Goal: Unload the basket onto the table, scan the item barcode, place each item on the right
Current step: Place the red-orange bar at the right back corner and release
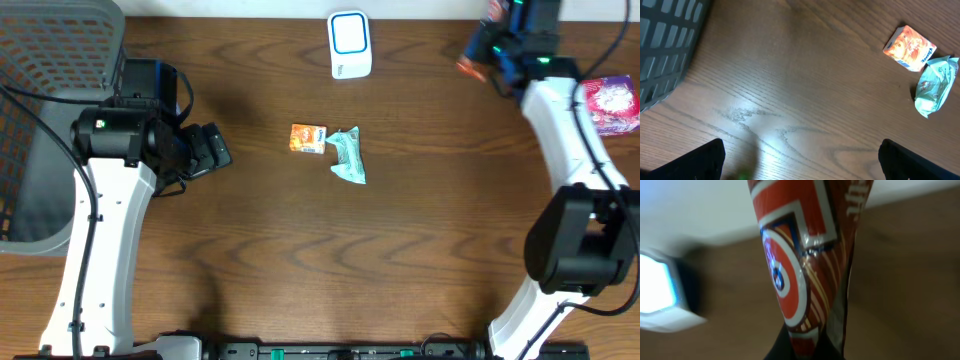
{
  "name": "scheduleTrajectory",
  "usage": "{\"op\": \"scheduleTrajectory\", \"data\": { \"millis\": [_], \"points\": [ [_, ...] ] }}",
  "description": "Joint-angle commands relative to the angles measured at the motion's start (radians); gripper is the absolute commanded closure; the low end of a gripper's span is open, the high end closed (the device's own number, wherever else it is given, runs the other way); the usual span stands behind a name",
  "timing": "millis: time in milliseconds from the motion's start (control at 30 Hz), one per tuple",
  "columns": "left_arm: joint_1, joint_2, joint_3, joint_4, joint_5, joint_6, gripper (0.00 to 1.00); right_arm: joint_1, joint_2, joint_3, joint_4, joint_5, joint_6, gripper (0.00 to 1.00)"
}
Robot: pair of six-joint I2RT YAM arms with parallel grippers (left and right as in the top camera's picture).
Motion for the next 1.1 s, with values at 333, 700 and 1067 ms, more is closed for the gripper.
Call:
{"op": "scheduleTrajectory", "data": {
  "millis": [333, 700, 1067],
  "points": [
    [0.002, 0.006, -0.003, -0.003, -0.010, -0.009, 0.02, -0.243, 0.170, -0.009, -0.105, 0.248, -0.369, 0.84],
    [0.002, 0.006, -0.003, -0.003, -0.010, -0.009, 0.02, -0.251, 0.141, 0.036, -0.114, 0.255, -0.264, 0.16],
    [0.002, 0.006, -0.003, -0.003, -0.010, -0.009, 0.02, -0.125, 0.005, 0.068, -0.266, -0.517, -0.124, 0.05]
  ]
}}
